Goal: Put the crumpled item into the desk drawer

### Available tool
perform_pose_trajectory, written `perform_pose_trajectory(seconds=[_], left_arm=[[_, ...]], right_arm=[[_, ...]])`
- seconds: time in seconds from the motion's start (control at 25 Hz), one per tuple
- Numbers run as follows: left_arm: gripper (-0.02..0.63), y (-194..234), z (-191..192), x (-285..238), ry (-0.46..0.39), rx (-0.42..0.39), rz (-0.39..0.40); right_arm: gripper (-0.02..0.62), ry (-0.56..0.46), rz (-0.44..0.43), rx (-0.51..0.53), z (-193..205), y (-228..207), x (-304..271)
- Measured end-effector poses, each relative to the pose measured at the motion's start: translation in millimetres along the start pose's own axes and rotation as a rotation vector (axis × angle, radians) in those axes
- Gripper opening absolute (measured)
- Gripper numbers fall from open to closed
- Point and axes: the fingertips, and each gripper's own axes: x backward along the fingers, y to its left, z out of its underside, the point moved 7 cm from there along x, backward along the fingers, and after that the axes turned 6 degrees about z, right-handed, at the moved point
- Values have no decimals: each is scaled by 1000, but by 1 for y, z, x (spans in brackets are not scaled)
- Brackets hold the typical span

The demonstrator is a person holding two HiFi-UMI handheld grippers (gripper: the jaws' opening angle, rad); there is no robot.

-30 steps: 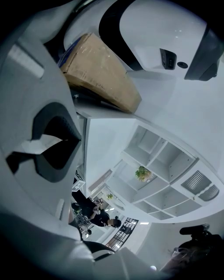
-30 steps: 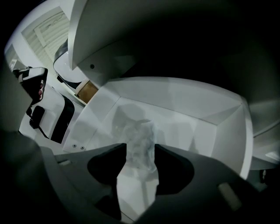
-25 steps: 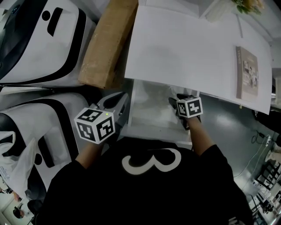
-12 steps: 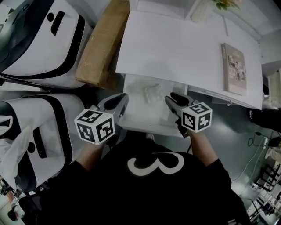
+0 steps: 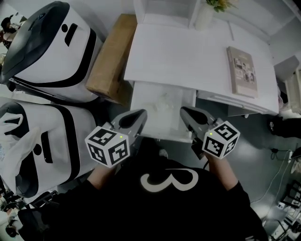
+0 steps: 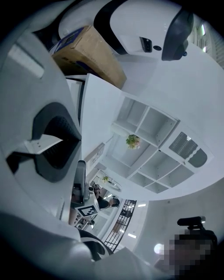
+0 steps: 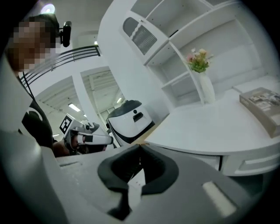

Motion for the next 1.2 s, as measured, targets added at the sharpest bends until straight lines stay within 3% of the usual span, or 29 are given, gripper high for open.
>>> perform_pose_trajectory(seconds=[0.24, 0.52, 1.2], left_arm=[[9, -35, -5, 3, -18, -57, 28], [9, -54, -3, 2, -20, -74, 38], [9, -60, 2, -1, 9, -82, 47]], right_arm=[[3, -47, -31, 76, -8, 18, 25], [3, -83, -60, 97, -13, 27, 44], [3, -73, -65, 101, -8, 31, 50]])
